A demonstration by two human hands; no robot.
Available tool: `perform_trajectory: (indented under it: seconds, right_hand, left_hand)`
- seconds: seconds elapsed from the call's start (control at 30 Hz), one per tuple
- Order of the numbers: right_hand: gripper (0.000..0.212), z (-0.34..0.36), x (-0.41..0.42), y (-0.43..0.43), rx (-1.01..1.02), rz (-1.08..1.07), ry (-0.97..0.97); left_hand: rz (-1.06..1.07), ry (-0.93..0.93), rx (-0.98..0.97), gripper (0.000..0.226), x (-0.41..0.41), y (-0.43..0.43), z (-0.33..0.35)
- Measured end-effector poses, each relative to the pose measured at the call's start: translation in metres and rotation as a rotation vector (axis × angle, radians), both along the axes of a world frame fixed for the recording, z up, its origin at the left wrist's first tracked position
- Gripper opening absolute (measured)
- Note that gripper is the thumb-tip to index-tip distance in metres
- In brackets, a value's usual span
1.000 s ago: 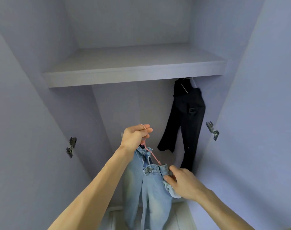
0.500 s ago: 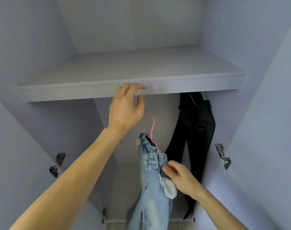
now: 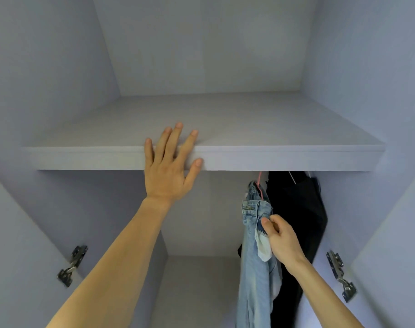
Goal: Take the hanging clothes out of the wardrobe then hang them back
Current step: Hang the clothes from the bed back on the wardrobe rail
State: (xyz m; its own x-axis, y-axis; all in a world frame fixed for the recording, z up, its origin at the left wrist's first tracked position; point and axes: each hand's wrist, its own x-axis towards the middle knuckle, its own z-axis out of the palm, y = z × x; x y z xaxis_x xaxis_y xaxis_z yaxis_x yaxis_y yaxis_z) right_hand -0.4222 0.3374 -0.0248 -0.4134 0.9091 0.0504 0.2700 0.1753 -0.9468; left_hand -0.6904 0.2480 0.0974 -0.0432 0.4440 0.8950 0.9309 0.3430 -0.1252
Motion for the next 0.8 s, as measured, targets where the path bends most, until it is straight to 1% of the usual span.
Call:
perform_trajectory:
  seconds: [0.17, 0.3, 0.4, 0.57, 0.63, 0.7, 0.8]
  right_hand:
    - [0.032, 0.009, -0.005, 0.026, 0.120, -0.046, -0.018]
    - [0.031, 0.016, -0.013, 0.044, 0.180, -0.060, -0.050]
    - [0.030, 0.010, -0.021, 0.045, 0.161, -0.054, -0.074]
    - [0.025, 0.001, -0.019, 0.024, 0.145, -0.131, 0.079]
    - [0.026, 0.009, -0.021, 0.026, 0.160, -0.143, 0.098]
    - [0.027, 0.018, -0.025, 0.035, 0.175, -0.132, 0.067]
    - [0.030, 0.018, -0.033, 0.054, 0.166, -0.131, -0.036]
  left_hand:
    - [0.008, 0.083, 0.091, 0.055, -0.009, 0.010, -0.003]
    - [0.003, 0.069, 0.123, 0.055, -0.007, 0.012, -0.005]
    - [0.010, 0.062, 0.120, 0.054, -0.005, 0.013, -0.004]
    - [0.018, 0.059, 0.121, 0.054, -0.006, 0.014, -0.003]
    - [0.020, 0.066, 0.126, 0.054, -0.007, 0.014, -0.003]
    - [0.020, 0.066, 0.129, 0.053, -0.008, 0.014, -0.003]
    - [0.019, 0.058, 0.118, 0.053, -0.007, 0.013, -0.005]
